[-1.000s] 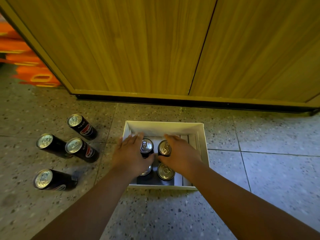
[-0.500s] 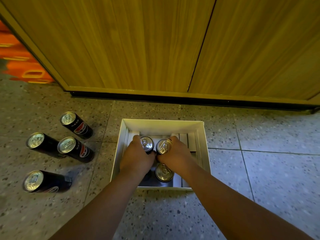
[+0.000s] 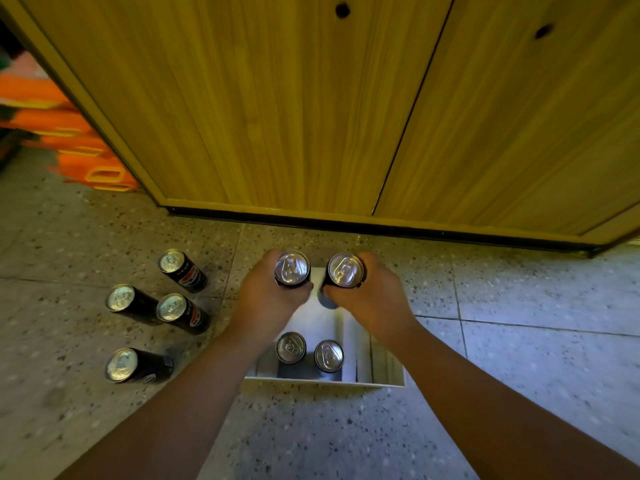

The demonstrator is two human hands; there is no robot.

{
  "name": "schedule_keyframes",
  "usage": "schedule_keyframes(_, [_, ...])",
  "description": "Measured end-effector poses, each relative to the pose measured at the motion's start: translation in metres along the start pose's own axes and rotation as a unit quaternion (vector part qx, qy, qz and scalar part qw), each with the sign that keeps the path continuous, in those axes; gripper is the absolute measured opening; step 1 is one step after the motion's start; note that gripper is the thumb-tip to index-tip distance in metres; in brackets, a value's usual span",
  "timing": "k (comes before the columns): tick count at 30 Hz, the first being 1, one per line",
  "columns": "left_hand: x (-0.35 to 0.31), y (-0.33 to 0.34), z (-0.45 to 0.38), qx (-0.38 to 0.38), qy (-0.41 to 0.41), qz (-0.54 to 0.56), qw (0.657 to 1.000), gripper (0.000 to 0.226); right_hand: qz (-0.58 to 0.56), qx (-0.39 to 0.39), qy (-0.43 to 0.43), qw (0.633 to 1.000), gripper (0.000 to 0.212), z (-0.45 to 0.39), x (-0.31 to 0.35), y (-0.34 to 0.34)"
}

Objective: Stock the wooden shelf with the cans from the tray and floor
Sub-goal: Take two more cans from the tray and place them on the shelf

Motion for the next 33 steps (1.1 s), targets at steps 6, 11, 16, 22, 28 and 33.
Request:
schedule_keyframes(6, [-0.184, -0.105, 0.015, 0.002, 0.033, 0.035, 0.999, 0.041, -0.023, 0.002, -0.048, 0.999, 0.044, 0.034, 0.162, -0.123])
schedule_keyframes(11, [-0.352, -0.195, 0.032, 0.019, 0.062, 0.034, 0.997, 0.048, -0.023, 0.004, -0.088, 0.996, 0.055, 0.063, 0.315, -0.237])
schedule_keyframes(16, [-0.504, -0.275, 0.047, 0.025, 0.075, 0.026, 0.997, 0.056, -0.032, -0.005, -0.102, 0.994, 0.063, 0.085, 0.445, -0.345])
schedule_keyframes(22, [-0.660, -0.357, 0.064, 0.009, 0.090, 0.026, 0.996, 0.060, -0.055, -0.013, -0.117, 0.992, 0.059, 0.103, 0.572, -0.457])
schedule_keyframes(28, [-0.759, -0.414, 0.077, -0.011, 0.095, -0.007, 0.995, 0.057, -0.050, -0.021, -0.161, 0.985, 0.058, 0.109, 0.667, -0.536])
schedule_keyframes(33, [-0.795, -0.446, 0.073, -0.035, 0.093, 0.004, 0.995, 0.048, -0.058, -0.022, -0.189, 0.980, 0.054, 0.107, 0.716, -0.559])
Point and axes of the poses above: each hand's wrist, its own z-axis away from the middle knuckle, its own y-axis out of the palm, x = y × z, the point moved 6 cm from there along -z, towards the middle knuckle, and after that the axes turned 7 degrees about -x, right-handed, at the moved point
